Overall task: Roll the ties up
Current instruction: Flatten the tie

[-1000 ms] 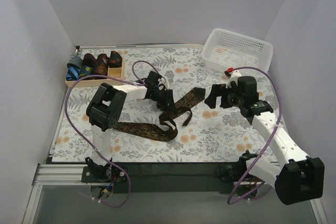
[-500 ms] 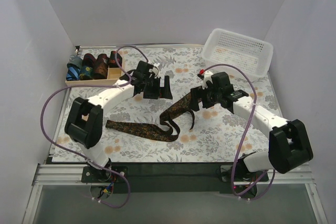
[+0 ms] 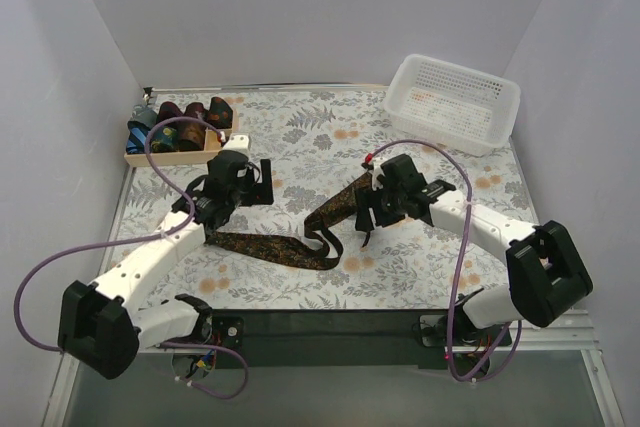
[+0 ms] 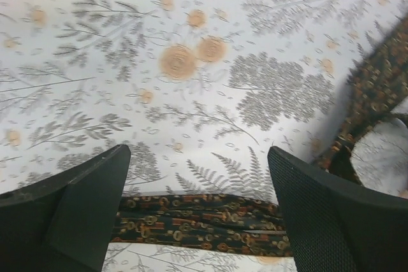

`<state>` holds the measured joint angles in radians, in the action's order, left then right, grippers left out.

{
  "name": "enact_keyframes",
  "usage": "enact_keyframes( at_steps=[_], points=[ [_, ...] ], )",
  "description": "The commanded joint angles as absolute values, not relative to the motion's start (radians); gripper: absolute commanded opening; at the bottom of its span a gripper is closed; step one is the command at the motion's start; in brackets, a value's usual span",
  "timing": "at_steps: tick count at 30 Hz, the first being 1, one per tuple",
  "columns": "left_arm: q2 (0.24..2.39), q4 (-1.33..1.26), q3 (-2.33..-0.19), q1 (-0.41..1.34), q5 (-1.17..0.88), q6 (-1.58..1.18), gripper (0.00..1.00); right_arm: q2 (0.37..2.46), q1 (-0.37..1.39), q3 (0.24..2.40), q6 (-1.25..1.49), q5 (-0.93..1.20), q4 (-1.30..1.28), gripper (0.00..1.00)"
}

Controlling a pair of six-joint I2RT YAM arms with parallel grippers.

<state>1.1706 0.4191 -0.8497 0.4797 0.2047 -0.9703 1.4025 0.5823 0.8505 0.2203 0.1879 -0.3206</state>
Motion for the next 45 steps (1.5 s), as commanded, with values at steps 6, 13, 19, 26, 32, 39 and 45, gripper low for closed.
enact_keyframes(
  at_steps=[6, 13, 19, 26, 32, 39, 45],
  points=[
    [0.993, 0.275, -0.715, 0.466, 0.425, -0.908, 0.82, 1.462, 0.65, 0.799, 0.345, 0.141, -0.353, 0.55],
    [0.939, 0.25, -0.7, 0.466, 0.459, -0.899, 0.82, 1.491, 0.658, 0.843, 0.313, 0.03, -0.397, 0.18],
    [0.925, 0.244, -0.693, 0.466, 0.459, -0.896, 0.82, 1.535, 0.638, 1.015, 0.177, -0.169, -0.509, 0.13],
    [0.908, 0.239, -0.686, 0.466, 0.46, -0.891, 0.82, 1.681, 0.519, 1.218, 0.081, -0.207, -0.54, 0.17],
    [0.907, 0.236, -0.683, 0.466, 0.459, -0.891, 0.82, 1.831, 0.46, 1.382, 0.077, -0.239, -0.528, 0.32],
    [0.913, 0.233, -0.681, 0.463, 0.437, -0.891, 0.82, 1.775, 0.471, 1.347, 0.1, -0.198, -0.384, 0.57],
    [0.922, 0.232, -0.681, 0.457, 0.428, -0.893, 0.82, 1.799, 0.508, 1.302, 0.141, 0.072, -0.313, 0.55]
  ],
)
